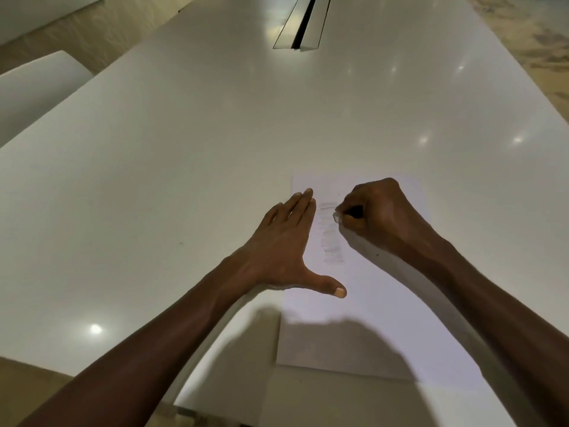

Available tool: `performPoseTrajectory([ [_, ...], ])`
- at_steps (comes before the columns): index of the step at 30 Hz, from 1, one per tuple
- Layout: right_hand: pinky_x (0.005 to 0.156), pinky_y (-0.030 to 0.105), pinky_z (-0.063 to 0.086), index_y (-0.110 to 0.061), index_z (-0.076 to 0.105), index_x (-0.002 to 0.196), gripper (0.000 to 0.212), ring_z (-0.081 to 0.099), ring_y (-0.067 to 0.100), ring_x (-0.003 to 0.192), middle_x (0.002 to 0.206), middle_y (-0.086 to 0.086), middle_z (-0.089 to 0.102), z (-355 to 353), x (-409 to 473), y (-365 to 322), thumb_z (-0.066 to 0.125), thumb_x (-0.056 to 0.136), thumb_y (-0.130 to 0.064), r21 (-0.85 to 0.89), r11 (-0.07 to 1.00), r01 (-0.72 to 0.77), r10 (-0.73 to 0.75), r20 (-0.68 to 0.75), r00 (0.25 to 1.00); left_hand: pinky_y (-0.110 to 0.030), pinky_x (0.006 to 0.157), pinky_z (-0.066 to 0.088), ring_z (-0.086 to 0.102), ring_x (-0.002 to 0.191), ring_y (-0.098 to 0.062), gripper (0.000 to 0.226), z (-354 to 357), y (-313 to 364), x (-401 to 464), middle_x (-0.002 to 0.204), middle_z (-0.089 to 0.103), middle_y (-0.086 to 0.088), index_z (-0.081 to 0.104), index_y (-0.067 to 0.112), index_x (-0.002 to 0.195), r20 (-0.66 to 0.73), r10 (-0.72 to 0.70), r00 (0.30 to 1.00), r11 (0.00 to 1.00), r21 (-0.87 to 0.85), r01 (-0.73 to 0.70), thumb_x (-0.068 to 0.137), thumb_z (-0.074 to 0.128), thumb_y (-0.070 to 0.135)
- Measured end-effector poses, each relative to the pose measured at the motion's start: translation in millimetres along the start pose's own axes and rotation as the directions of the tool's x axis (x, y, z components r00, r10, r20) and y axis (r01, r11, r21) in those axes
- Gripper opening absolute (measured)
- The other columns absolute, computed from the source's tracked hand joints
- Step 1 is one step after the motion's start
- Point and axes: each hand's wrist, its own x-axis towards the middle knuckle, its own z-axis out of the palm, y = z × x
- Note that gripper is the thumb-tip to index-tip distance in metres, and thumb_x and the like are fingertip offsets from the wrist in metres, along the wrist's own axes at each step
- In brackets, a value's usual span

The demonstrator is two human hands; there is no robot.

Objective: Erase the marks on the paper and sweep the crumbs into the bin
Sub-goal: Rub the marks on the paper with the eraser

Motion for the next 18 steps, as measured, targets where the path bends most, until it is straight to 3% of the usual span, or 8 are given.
performPoseTrajectory([
  [11,0.056,0.030,0.052,-0.014,0.077,0.072,0.013,0.062,0.012,0.059,0.065,0.000,0.069,-7,-62,-26,0.065,0.075,-0.009,-0.021,0.998,0.053,-0.050,0.126,0.991,-0.040,0.123,-0.007,-0.026,0.148,-0.013,0.153,0,0,1,0.161,-0.031,0.001,-0.019,0.011,0.154,0.008,-0.008,1.000,1.000,0.007,0.008,0.050,0.049,0.101],
  [18,0.058,0.029,0.051,-0.009,0.075,0.068,0.012,0.064,0.019,0.057,0.063,0.005,0.069,5,-8,-6,0.067,0.074,-0.004,-0.083,0.995,0.063,-0.060,0.037,0.998,-0.041,0.123,-0.007,-0.028,0.147,-0.012,0.152,0,0,1,0.161,-0.031,0.001,-0.020,0.012,0.154,0.023,-0.005,1.000,1.000,-0.008,0.006,0.051,0.051,0.099],
])
